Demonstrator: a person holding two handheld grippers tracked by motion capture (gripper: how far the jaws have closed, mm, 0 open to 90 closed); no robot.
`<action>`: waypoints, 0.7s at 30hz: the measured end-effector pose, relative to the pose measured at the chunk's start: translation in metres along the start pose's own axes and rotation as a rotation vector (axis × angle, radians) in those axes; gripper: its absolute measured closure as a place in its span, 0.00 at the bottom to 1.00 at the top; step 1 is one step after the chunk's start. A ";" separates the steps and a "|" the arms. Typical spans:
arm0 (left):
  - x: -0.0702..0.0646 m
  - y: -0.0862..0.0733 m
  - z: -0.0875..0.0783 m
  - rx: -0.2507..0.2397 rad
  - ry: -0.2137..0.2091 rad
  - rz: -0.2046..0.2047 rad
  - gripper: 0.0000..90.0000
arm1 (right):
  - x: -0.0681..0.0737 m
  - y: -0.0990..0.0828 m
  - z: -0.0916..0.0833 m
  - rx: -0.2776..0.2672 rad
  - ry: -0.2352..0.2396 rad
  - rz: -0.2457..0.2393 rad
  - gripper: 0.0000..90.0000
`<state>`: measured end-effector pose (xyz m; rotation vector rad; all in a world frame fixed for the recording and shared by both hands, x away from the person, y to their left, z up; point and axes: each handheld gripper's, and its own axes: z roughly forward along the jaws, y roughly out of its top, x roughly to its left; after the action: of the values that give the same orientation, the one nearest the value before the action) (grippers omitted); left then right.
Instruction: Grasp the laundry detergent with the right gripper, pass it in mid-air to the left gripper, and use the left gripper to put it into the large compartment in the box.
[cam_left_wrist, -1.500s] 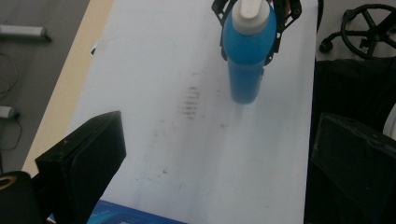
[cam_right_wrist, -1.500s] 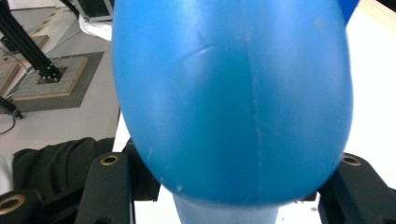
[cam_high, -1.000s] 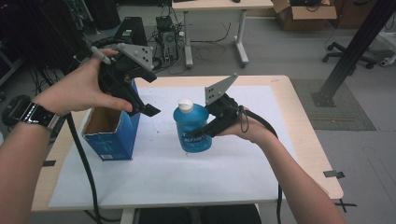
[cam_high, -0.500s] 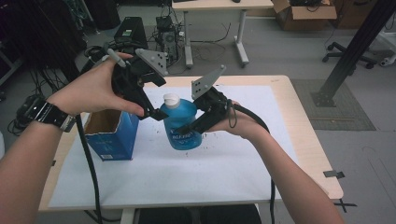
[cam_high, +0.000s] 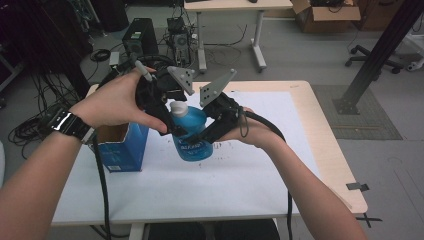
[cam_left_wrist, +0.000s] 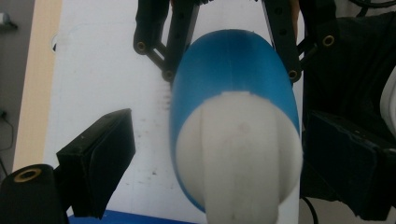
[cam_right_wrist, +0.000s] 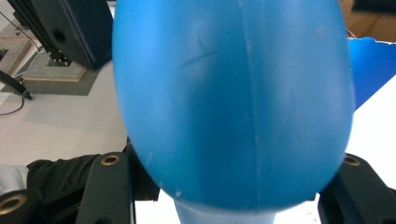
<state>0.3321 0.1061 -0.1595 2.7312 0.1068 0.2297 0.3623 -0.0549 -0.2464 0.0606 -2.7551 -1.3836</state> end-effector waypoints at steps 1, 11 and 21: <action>0.000 0.000 0.000 0.000 0.000 0.000 0.11 | 0.000 0.000 0.000 0.000 0.000 0.000 0.47; -0.001 0.005 0.005 0.009 0.005 0.010 0.16 | 0.001 0.000 -0.003 -0.002 -0.004 -0.003 0.47; -0.001 0.005 0.005 0.009 -0.002 0.021 0.24 | 0.001 -0.003 -0.002 -0.002 -0.006 0.002 0.47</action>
<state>0.3325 0.0992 -0.1623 2.7423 0.0791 0.2326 0.3620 -0.0588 -0.2475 0.0546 -2.7573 -1.3890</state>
